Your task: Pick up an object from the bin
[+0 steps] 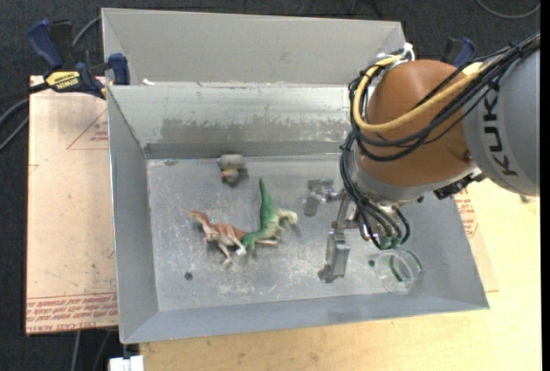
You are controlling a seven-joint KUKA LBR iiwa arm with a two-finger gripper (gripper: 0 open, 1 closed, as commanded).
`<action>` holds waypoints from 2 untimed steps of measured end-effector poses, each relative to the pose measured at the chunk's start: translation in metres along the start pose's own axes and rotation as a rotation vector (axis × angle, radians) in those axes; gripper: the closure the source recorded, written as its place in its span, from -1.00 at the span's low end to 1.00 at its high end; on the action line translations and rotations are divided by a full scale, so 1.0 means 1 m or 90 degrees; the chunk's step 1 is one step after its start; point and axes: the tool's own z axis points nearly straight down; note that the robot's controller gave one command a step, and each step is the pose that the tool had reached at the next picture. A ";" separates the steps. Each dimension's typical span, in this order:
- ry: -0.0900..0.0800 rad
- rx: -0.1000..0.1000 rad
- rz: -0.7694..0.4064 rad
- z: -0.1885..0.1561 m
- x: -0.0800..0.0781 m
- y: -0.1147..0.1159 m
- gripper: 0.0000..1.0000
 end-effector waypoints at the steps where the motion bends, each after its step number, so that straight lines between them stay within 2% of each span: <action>1: -0.006 -0.001 0.002 -0.004 -0.002 0.000 -1.00; 2: -0.002 -0.001 -0.016 0.081 -0.015 0.053 -1.00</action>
Offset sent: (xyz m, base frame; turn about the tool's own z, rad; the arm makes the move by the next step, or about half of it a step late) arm 0.0127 0.0532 -0.0828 -0.0227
